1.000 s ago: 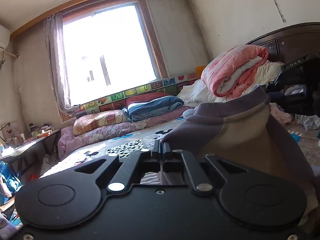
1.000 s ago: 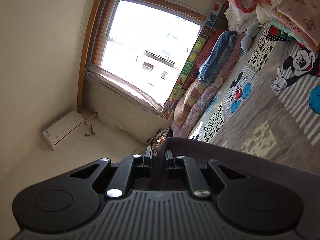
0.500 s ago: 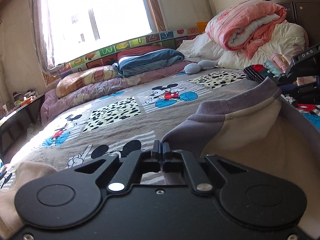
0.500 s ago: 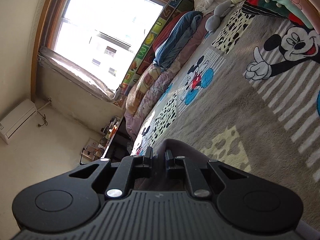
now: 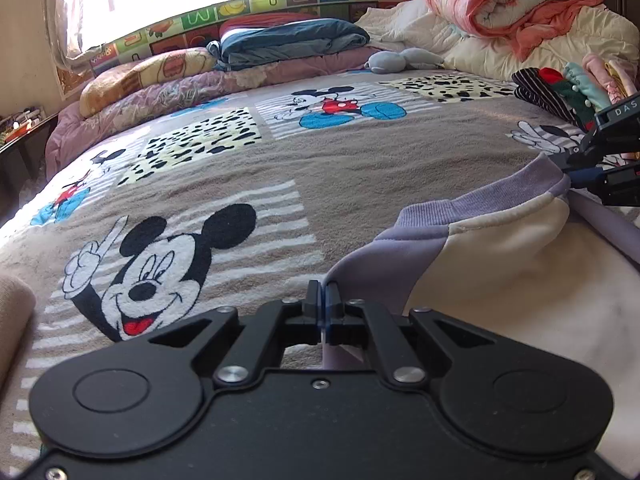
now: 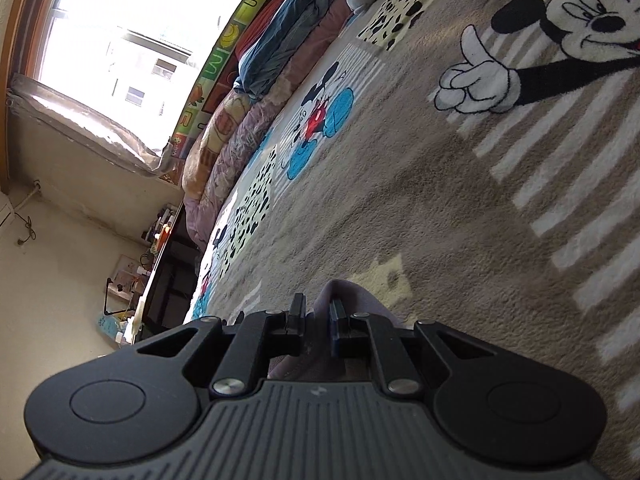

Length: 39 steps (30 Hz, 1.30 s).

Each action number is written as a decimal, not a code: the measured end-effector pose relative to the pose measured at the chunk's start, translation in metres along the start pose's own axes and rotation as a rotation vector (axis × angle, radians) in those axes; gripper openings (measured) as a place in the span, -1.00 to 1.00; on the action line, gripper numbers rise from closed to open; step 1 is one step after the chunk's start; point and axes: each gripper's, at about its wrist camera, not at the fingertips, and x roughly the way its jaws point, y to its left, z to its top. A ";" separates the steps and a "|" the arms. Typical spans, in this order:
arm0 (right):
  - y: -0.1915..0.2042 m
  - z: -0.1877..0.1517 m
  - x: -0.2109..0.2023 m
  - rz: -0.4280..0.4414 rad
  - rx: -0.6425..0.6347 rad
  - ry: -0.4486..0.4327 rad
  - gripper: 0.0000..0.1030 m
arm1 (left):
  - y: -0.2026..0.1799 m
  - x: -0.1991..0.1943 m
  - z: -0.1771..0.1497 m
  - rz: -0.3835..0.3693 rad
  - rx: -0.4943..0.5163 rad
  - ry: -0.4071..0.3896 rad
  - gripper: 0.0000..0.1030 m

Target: Fold clothes

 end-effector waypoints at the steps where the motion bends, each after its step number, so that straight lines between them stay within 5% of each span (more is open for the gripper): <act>1: -0.002 0.001 0.005 -0.013 0.002 0.008 -0.74 | 0.001 0.004 -0.001 -0.004 -0.011 0.020 -1.00; 6: -0.022 0.001 0.023 -0.085 0.083 0.053 -0.68 | 0.019 0.020 0.005 -0.057 -0.161 0.132 -0.93; 10: -0.018 0.008 0.011 -0.063 0.098 0.006 -0.19 | 0.043 0.025 0.014 -0.093 -0.359 0.205 -0.68; 11: -0.017 0.012 0.004 -0.063 0.104 -0.020 0.02 | 0.045 0.021 0.014 -0.083 -0.369 0.206 -0.53; 14: -0.015 0.025 -0.017 -0.057 0.117 -0.086 0.15 | 0.045 -0.001 0.011 -0.017 -0.351 0.170 0.04; 20: -0.022 0.018 -0.083 -0.003 0.082 -0.103 0.26 | 0.044 -0.073 -0.012 0.047 -0.369 0.058 0.05; 31: -0.088 -0.099 -0.233 0.054 0.167 -0.237 0.35 | -0.028 -0.213 -0.078 -0.017 -0.271 -0.092 0.16; 39: -0.074 -0.150 -0.266 -0.005 -0.058 -0.196 0.44 | -0.120 -0.248 -0.125 0.027 0.159 -0.132 0.25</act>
